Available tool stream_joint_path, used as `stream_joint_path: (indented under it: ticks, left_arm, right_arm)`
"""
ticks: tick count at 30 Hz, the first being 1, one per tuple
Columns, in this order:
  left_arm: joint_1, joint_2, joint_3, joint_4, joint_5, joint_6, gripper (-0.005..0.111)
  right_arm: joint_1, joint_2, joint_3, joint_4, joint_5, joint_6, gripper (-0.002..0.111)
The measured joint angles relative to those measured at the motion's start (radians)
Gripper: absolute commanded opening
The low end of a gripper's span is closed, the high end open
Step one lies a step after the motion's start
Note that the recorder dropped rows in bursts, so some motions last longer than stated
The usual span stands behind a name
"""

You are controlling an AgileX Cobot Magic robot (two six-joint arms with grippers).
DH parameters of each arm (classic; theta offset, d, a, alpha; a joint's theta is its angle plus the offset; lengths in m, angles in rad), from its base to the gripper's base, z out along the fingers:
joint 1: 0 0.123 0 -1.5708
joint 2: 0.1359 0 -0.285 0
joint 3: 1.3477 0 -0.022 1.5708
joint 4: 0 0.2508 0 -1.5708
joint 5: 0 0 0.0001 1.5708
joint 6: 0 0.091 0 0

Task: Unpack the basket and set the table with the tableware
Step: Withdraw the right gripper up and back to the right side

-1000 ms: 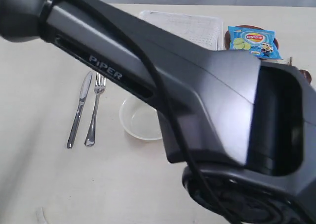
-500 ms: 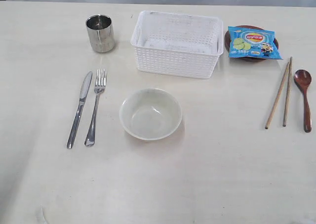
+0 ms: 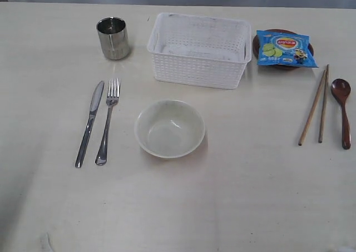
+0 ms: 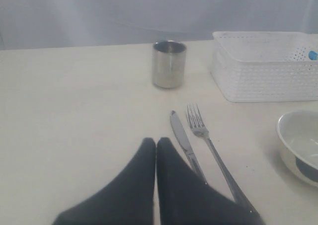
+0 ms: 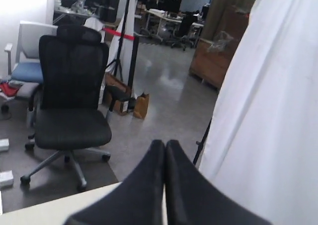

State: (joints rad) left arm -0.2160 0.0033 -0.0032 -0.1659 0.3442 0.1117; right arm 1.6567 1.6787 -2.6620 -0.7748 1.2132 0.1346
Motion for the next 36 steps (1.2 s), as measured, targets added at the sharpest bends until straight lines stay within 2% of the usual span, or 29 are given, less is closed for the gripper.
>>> stream_joint_path:
  ticks: [12,19,24,27,31,32,36]
  left_arm:
    - [0.000,0.000,0.000,0.000,0.000,0.000,0.000]
    - [0.000,0.000,0.000,0.000,0.000,0.000,0.000]
    - [0.000,0.000,0.000,0.000,0.000,0.000,0.000]
    - [0.000,0.000,0.000,0.000,0.000,0.000,0.000]
    - [0.000,0.000,0.000,0.000,0.000,0.000,0.000]
    - [0.000,0.000,0.000,0.000,0.000,0.000,0.000]
    - [0.000,0.000,0.000,0.000,0.000,0.000,0.000]
  right_arm:
    - [-0.117,-0.072,-0.002,-0.183,0.002,-0.005,-0.001]
    - [-0.263,-0.128,0.016,-0.216,0.002,-0.010,-0.001]
    - [-0.408,-0.212,0.128,-0.232,0.002,-0.010,-0.001]
    - [-0.498,-0.269,0.254,-0.238,0.002,-0.002,-0.001]
    - [-0.698,-0.335,0.571,-0.208,-0.024,0.104,-0.001]
    - [-0.764,-0.350,0.679,-0.166,-0.091,0.142,-0.001]
    - [-0.923,-0.399,1.034,-0.090,-0.319,0.288,-0.001]
